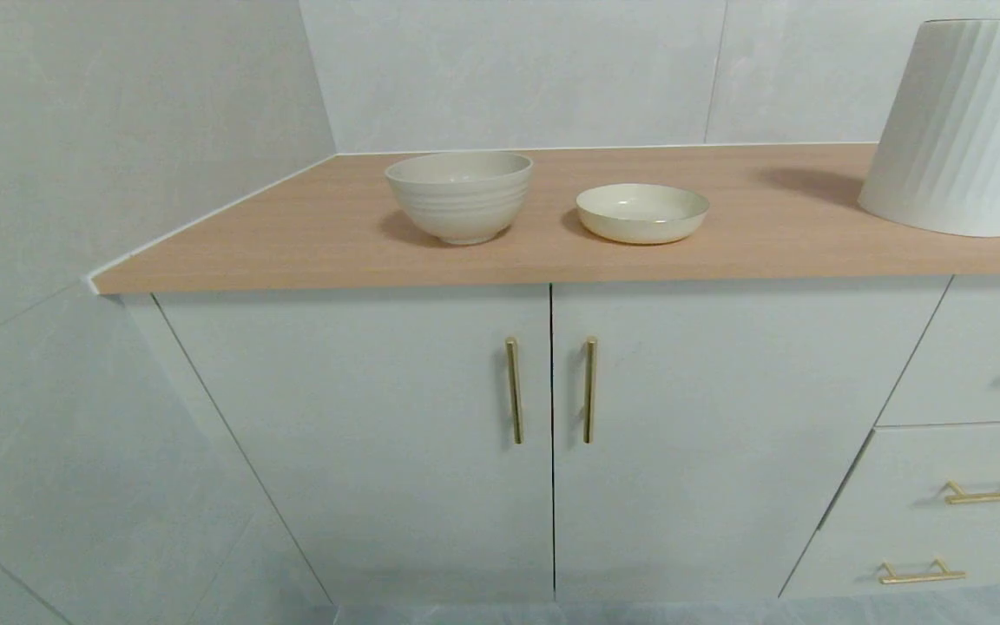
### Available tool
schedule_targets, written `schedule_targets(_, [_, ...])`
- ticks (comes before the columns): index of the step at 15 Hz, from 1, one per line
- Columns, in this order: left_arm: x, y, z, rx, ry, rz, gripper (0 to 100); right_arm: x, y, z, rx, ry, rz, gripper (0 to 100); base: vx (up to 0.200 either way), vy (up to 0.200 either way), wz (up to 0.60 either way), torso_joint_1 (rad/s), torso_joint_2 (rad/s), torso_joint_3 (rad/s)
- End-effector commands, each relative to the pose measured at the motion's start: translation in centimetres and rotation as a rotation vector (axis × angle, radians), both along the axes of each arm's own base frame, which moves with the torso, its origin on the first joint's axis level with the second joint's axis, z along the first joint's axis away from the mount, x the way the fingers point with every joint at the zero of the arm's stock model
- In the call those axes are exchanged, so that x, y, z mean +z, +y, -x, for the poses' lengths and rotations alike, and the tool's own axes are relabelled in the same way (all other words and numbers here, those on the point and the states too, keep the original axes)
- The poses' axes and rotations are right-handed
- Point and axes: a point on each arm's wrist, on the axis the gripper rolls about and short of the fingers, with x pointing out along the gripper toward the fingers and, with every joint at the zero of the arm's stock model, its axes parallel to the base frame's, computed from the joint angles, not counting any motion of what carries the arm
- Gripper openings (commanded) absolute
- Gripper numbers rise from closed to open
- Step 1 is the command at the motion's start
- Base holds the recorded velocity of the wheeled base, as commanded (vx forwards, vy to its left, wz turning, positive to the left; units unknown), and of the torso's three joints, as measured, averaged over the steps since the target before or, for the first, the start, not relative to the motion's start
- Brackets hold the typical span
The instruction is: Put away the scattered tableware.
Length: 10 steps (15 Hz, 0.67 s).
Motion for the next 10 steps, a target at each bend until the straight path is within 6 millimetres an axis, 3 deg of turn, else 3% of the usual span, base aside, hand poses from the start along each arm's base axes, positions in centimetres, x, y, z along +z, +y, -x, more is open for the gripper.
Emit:
schedule_targets(1, [0.0,0.0,0.0,0.000,0.000,0.001,100,0.0,0.0,0.0,0.001,0.000,0.001,100,0.000,0.000,0.00,0.000,0.00,0.000])
schedule_targets(3, [0.0,0.0,0.0,0.002,0.000,0.001,100,0.1,0.0,0.0,-0.005,-0.006,0.013,100,0.000,0.000,0.00,0.000,0.00,0.000])
schedule_targets(4, [0.0,0.0,0.0,0.002,0.000,0.001,100,3.0,0.0,0.7,0.011,-0.097,0.010,100,0.000,0.000,0.00,0.000,0.00,0.000])
schedule_targets(5, [0.0,0.0,0.0,0.002,0.000,0.001,100,7.7,0.0,1.3,0.048,-0.156,-0.018,100,0.000,0.000,0.00,0.000,0.00,0.000])
schedule_targets(6, [0.0,0.0,0.0,0.002,0.000,0.001,100,11.1,-0.1,0.7,0.100,-0.131,-0.019,100,0.000,0.000,0.00,0.000,0.00,0.000])
schedule_targets(7, [0.0,0.0,0.0,0.000,0.000,0.001,100,12.9,0.0,-0.7,0.132,-0.068,-0.015,100,0.000,0.000,0.00,0.000,0.00,0.000])
schedule_targets(8, [0.0,0.0,0.0,0.002,0.000,0.001,100,14.3,0.4,-3.9,0.182,0.056,-0.015,100,0.000,0.000,0.00,0.000,0.00,0.000])
schedule_targets(10, [0.0,0.0,0.0,0.000,0.000,0.001,100,14.9,1.2,-10.0,0.281,0.269,-0.025,100,0.000,0.000,0.00,0.000,0.00,0.000])
